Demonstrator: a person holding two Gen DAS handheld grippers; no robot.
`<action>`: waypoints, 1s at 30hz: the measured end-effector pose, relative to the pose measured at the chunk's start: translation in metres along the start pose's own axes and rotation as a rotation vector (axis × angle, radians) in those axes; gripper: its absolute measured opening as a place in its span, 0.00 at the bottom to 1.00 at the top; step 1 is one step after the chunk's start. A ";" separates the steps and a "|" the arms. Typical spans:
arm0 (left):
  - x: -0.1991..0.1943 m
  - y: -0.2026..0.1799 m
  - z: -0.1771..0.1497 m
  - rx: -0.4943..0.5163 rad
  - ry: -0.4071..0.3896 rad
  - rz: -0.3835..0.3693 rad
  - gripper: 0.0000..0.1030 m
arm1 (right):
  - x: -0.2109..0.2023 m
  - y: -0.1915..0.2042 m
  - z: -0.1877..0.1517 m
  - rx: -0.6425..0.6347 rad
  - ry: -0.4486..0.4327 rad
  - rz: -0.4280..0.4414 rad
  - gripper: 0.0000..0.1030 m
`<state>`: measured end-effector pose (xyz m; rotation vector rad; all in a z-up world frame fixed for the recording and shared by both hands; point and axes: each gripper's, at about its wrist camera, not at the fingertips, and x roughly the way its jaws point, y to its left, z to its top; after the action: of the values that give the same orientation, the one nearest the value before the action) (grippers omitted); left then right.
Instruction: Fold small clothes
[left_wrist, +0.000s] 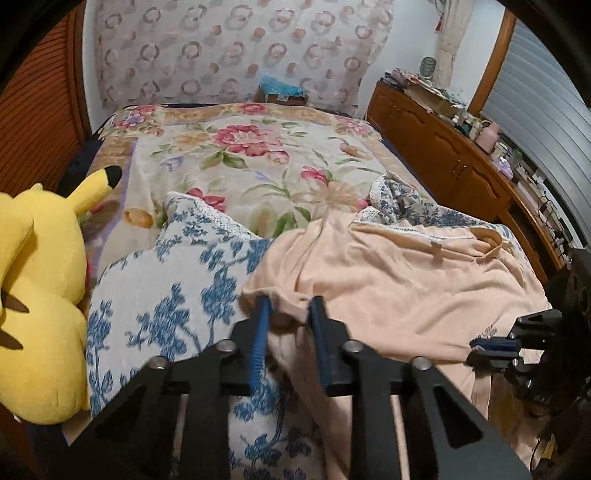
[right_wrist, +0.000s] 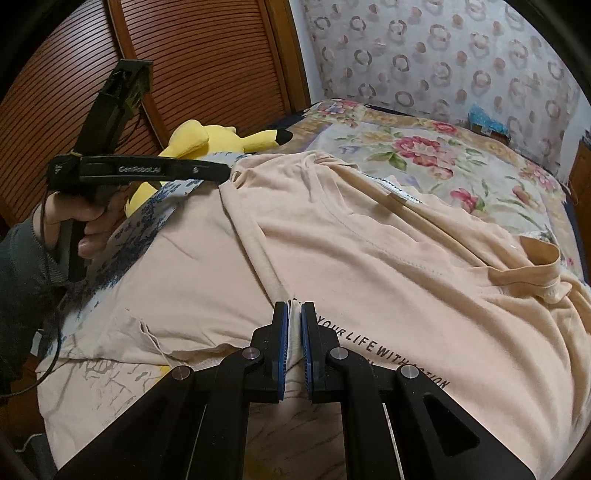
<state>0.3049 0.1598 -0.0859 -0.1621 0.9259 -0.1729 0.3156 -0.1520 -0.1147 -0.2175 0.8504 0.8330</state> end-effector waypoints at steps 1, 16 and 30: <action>0.000 -0.002 0.002 0.011 -0.001 0.001 0.08 | 0.000 0.000 0.000 0.000 -0.001 0.000 0.07; -0.033 -0.011 0.015 0.051 -0.089 0.060 0.36 | -0.015 0.005 0.000 0.034 -0.045 -0.051 0.06; -0.109 -0.006 -0.054 0.024 -0.179 0.135 0.74 | -0.010 0.066 -0.002 -0.091 -0.073 0.075 0.35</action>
<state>0.1968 0.1743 -0.0314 -0.0907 0.7530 -0.0430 0.2631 -0.1146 -0.0995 -0.2343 0.7567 0.9456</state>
